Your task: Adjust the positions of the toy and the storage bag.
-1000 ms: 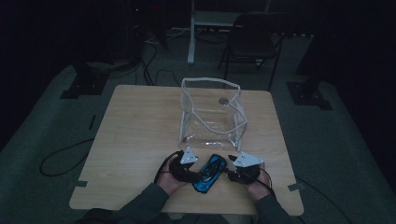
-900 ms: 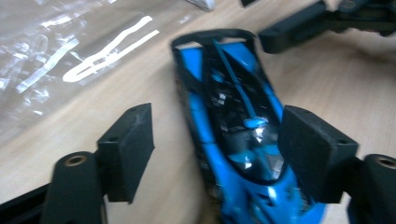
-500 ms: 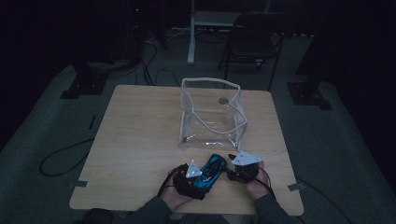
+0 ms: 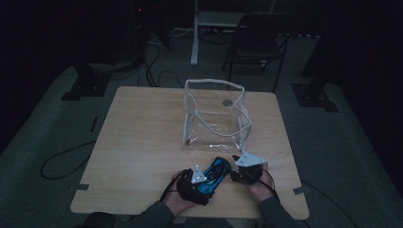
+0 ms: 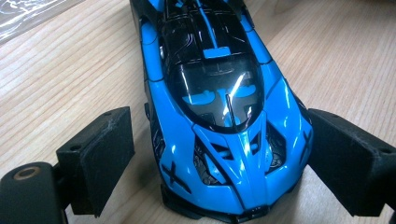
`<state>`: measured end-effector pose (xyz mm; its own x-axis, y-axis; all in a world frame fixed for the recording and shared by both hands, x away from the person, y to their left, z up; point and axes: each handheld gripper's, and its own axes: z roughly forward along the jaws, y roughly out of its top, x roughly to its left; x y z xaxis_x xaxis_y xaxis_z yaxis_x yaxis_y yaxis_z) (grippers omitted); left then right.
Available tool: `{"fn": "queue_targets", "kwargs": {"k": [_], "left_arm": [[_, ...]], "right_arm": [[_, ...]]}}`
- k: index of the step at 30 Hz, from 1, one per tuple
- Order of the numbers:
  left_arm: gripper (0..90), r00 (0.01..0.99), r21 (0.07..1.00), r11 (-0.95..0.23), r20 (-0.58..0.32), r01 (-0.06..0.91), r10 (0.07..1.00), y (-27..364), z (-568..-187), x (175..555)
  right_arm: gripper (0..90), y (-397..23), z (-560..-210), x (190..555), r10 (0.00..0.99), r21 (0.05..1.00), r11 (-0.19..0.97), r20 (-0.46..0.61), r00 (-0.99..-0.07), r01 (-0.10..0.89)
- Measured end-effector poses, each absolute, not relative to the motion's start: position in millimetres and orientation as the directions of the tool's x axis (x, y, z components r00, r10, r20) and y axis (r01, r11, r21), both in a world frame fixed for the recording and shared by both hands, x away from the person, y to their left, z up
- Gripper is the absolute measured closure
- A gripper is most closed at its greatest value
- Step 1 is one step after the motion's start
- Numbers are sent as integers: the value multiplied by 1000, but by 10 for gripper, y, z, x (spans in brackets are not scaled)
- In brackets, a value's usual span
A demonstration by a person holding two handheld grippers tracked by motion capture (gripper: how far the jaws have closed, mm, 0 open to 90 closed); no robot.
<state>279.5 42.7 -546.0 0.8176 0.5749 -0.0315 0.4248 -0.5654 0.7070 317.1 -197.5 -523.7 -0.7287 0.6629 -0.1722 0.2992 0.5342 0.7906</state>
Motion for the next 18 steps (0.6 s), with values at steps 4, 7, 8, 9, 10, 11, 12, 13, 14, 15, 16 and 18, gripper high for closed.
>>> {"fn": "queue_targets", "kwargs": {"k": [4, 7, 8, 9, 10, 11, 12, 13, 14, 15, 16, 18], "left_arm": [[108, 804, 700, -561, -32, 442, 594, 541, -5448, 2830], [107, 789, 697, -562, -10, 446, 614, 667, -5431, 2869], [108, 783, 695, -563, 1, 446, 621, 708, -5423, 2884], [108, 777, 696, -560, 5, 449, 630, 748, -5418, 2903], [108, 769, 696, -555, 7, 456, 639, 785, -5412, 2926], [108, 759, 693, -554, 14, 462, 650, 819, -5407, 2951], [108, 747, 692, -546, 16, 472, 665, 861, -5404, 2981], [108, 740, 691, -542, 17, 477, 673, 893, -5402, 3006], [108, 734, 692, -538, 18, 481, 679, 916, -5401, 3023], [108, 726, 692, -534, 20, 486, 687, 948, -5401, 3051], [108, 722, 692, -533, 24, 487, 691, 966, -5401, 3070], [108, 704, 691, -524, 31, 498, 710, 1009, -5397, 3125]], "right_arm": [[442, -1986, -5232, 3175, 668, 792, 532, -174, -723, 301], [439, -1985, -5233, 3171, 669, 792, 531, -175, -722, 300], [426, -1987, -5232, 3172, 667, 793, 531, -173, -725, 300], [421, -1985, -5232, 3173, 665, 797, 525, -165, -728, 299], [417, -1981, -5230, 3175, 658, 798, 528, -168, -734, 291], [417, -1967, -5228, 3167, 657, 799, 527, -166, -736, 290], [422, -1958, -5223, 3162, 653, 798, 532, -177, -736, 281], [423, -1946, -5214, 3149, 655, 799, 534, -185, -732, 276], [423, -1947, -5206, 3144, 657, 802, 531, -185, -731, 274], [423, -1951, -5199, 3142, 658, 805, 526, -183, -731, 273], [423, -1960, -5193, 3144, 661, 808, 522, -181, -728, 273], [423, -1972, -5193, 3148, 664, 808, 521, -180, -726, 276]]}}
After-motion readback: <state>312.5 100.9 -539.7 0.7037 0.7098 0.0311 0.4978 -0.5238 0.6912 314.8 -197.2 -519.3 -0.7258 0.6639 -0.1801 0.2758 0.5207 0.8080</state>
